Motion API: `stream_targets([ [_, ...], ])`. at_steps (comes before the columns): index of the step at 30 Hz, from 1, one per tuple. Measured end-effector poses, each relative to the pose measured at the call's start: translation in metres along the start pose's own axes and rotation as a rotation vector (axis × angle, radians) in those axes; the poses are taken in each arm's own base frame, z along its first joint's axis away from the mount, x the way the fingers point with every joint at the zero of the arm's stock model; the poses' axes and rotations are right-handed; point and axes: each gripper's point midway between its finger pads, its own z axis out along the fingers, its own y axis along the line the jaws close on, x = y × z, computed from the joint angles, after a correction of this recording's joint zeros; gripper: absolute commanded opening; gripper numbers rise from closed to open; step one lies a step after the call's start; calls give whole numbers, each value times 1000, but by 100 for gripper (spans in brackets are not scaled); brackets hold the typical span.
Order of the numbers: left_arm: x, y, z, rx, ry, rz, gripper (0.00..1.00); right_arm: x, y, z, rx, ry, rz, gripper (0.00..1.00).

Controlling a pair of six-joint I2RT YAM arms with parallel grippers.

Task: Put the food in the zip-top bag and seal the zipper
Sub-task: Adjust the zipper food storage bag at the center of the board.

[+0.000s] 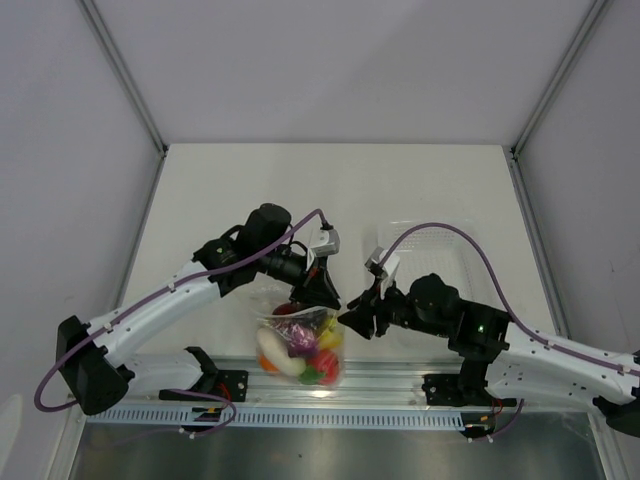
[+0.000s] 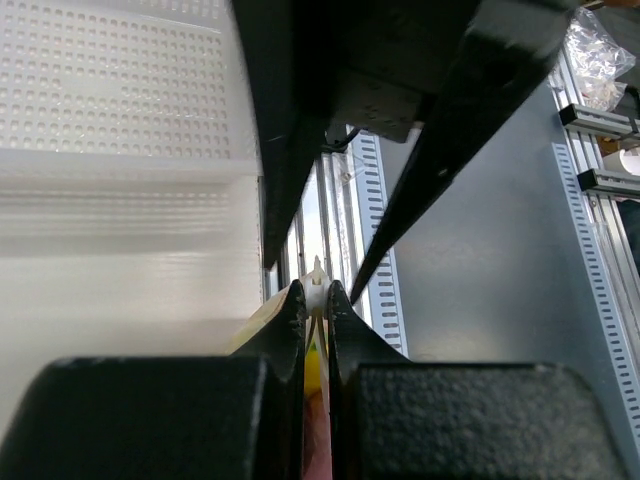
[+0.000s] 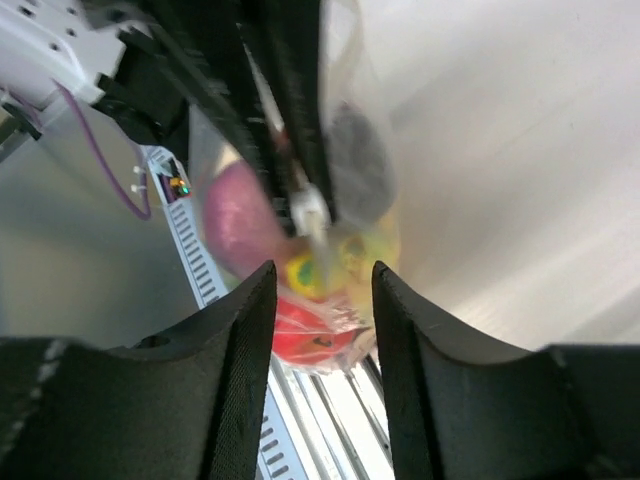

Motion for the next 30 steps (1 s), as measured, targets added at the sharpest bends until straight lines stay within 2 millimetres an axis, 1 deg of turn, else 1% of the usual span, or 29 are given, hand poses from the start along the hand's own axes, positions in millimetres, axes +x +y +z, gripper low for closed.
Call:
stream_targets([
  [4,-1,-4,-1,11,-5,6,1,9,-10,8,10,48,-6,48],
  [6,-2,-5,-1,15,-6,7,1,10,-9,9,-1,54,-6,49],
  [10,-2,-6,-2,23,-8,8,1,4,-3,10,-49,36,-15,47],
  [13,-2,-7,-2,25,-8,8,1,0,4,12,-95,24,-26,41],
  [15,-2,-7,-2,25,-8,8,1,-1,8,16,-122,24,-31,30],
  [16,-2,-7,-2,26,-8,8,1,1,9,19,-133,33,-33,21],
  [17,-2,-7,-2,28,-8,7,1,4,10,22,-141,43,-35,0],
  [21,0,-6,-4,21,-2,0,1,14,10,28,-158,79,-32,0],
  [26,1,-8,-4,27,0,-4,1,13,9,30,-161,65,-33,0],
  [30,0,-7,-4,26,-4,2,1,10,3,27,-125,25,-20,0],
])
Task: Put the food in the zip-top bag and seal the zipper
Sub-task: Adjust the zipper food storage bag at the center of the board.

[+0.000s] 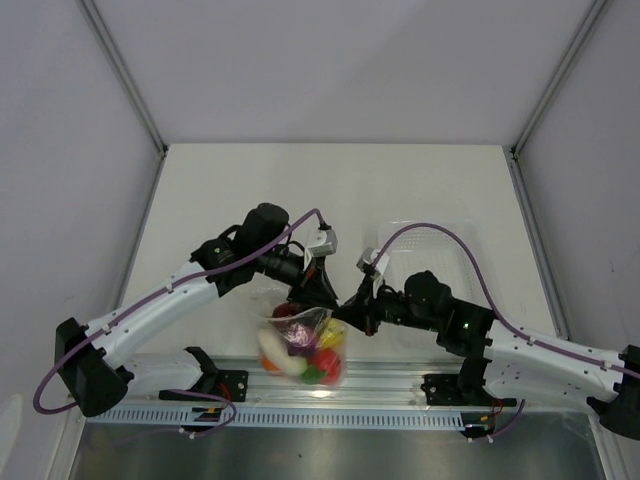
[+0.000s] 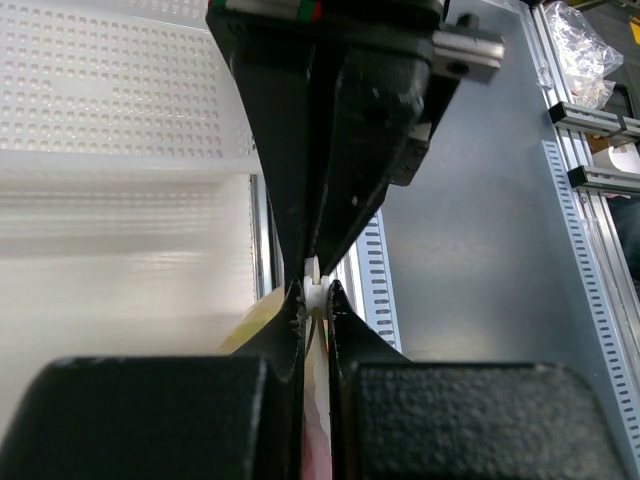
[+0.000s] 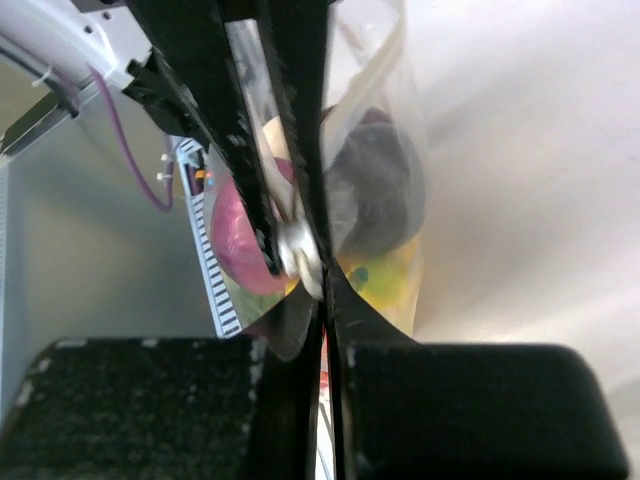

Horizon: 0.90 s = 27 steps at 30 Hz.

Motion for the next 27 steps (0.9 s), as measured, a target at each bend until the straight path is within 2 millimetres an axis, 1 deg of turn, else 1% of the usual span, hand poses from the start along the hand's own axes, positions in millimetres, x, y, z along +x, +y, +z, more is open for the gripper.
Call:
stream_targets([
  [5,-2,3,0,-20,-2,11,1,-8,-14,-15,88,-121,44,0],
  [12,-8,14,-3,-89,-2,43,1,-28,-26,-38,167,-283,107,0],
  [15,-6,17,-5,-110,6,32,1,-34,-27,-40,174,-309,115,0],
  [17,-5,19,-6,-115,9,25,0,-31,-26,-38,168,-295,108,0],
  [18,-5,19,-7,-116,9,23,0,-28,-26,-36,162,-274,101,2],
  [19,-5,19,-7,-116,9,22,1,-23,-25,-33,154,-245,92,20],
  [22,-5,18,-7,-107,7,22,1,-11,-21,-25,133,-151,56,46],
  [25,-5,16,-7,-97,5,22,1,1,-20,-23,111,-84,13,48],
  [27,-6,14,-7,-88,2,22,1,4,-18,-24,97,-71,-10,48],
])
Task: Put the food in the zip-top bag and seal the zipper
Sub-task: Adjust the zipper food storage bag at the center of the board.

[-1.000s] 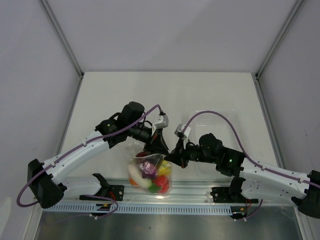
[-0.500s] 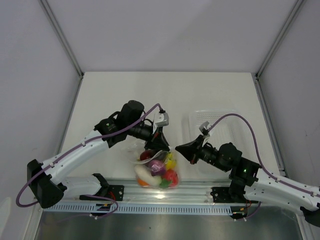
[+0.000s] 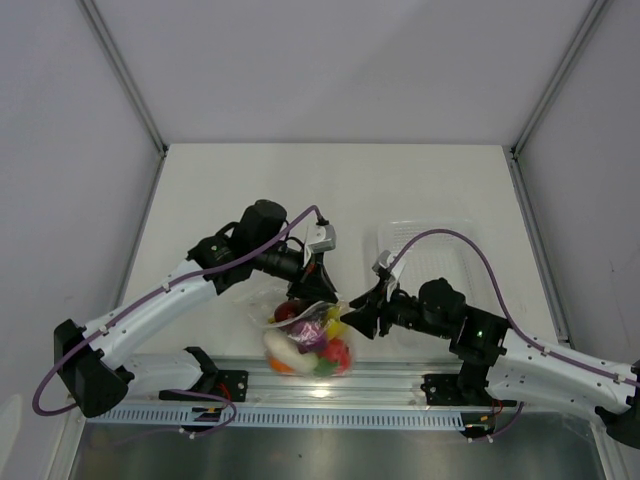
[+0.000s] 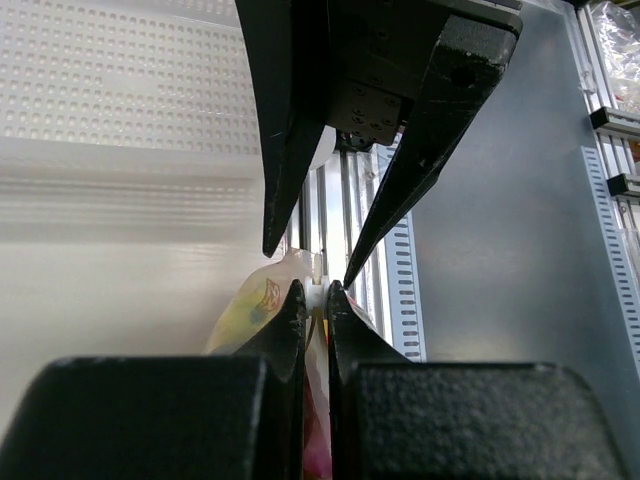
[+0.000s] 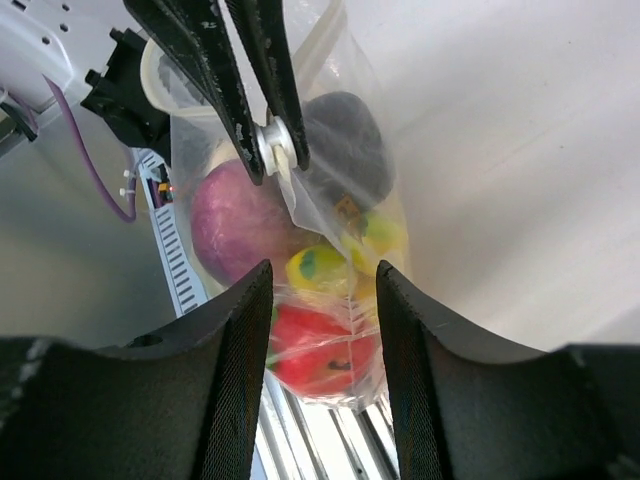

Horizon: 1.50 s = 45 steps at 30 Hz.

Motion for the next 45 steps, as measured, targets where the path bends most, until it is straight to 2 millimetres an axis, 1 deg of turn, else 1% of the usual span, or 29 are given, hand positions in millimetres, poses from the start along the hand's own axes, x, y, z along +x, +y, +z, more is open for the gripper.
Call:
stream_targets([
  [4,-1,-2,-1,14,-4,-1,1,-3,2,3,-19,-9,-41,49],
  [11,-2,-6,-1,35,-9,-2,1,3,-2,13,-21,12,-94,50],
  [23,-4,-6,-3,46,-20,-11,1,-5,9,35,-97,2,-135,41],
  [26,-4,-6,-4,47,-21,-17,1,-9,11,37,-106,-10,-143,29],
  [27,-4,-6,-4,46,-22,-19,1,-11,11,37,-106,-15,-145,9],
  [28,-4,-6,-4,46,-22,-20,1,-13,11,37,-106,-20,-154,0],
  [33,-5,-4,-5,40,-27,-18,1,-20,7,37,-77,-40,-140,0],
  [36,-7,-2,-5,32,-35,-10,2,-26,1,35,-32,-66,-122,0],
  [40,-8,2,-6,11,-36,-7,2,-32,-7,30,20,-129,-75,0],
  [45,-7,9,-7,-30,-28,-1,2,-36,-14,25,56,-198,-12,0],
])
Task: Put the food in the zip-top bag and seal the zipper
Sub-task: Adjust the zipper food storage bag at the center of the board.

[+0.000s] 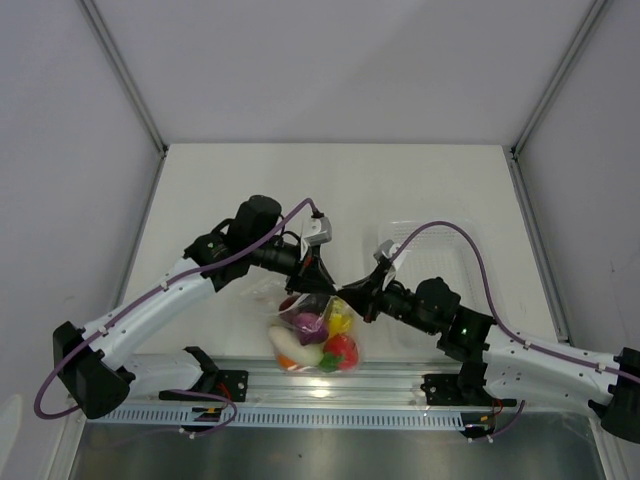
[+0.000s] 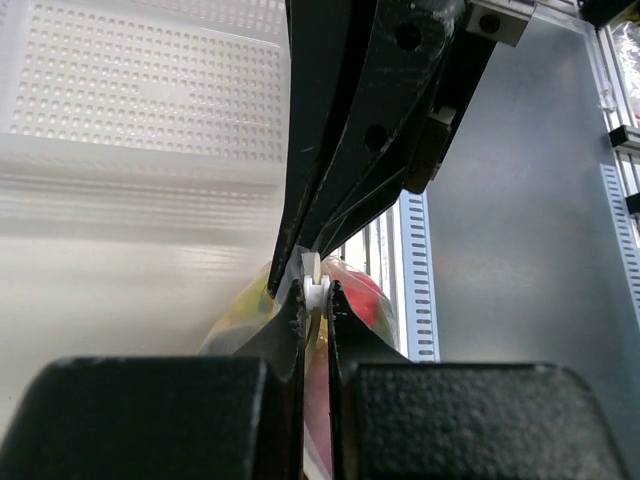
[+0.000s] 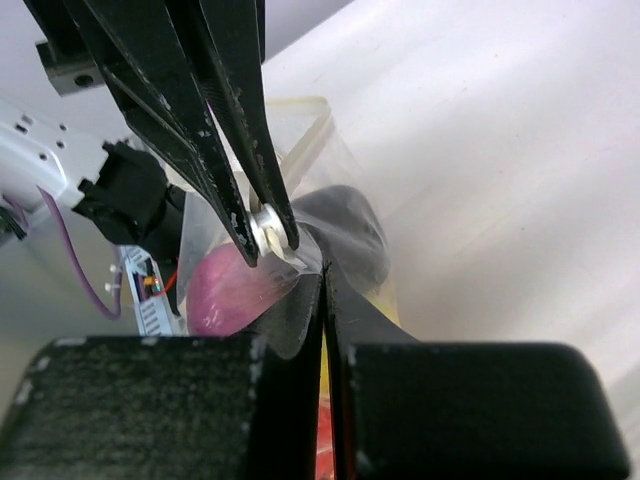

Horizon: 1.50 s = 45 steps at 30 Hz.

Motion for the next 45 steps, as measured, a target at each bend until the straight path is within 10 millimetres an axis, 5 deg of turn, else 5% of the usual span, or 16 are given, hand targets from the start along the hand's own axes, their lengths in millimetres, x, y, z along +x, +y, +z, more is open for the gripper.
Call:
stream_targets([
  [7,0,7,-2,-40,5,1,1,-4,-1,-3,5,-17,29,0],
  [9,1,8,-3,-42,6,-3,1,-3,1,-4,-9,8,13,10],
  [11,2,7,-3,-40,9,-8,0,-4,6,-5,-35,33,-12,37],
  [21,-4,3,-10,-7,-20,-16,1,2,16,-9,-120,96,-105,45],
  [29,-8,-4,-10,32,-34,-11,1,19,9,6,-138,156,-112,45],
  [34,-8,-6,-10,42,-36,-11,1,12,16,13,-174,141,-116,43],
  [36,-8,-6,-10,44,-36,-11,1,6,19,14,-187,122,-119,36],
  [38,-8,-6,-10,40,-38,-6,1,2,22,15,-206,108,-125,4],
  [40,-9,-5,-10,40,-41,-10,4,0,25,15,-219,102,-121,0],
  [45,-10,-3,-11,32,-43,-2,45,-2,21,16,-211,97,-98,0],
])
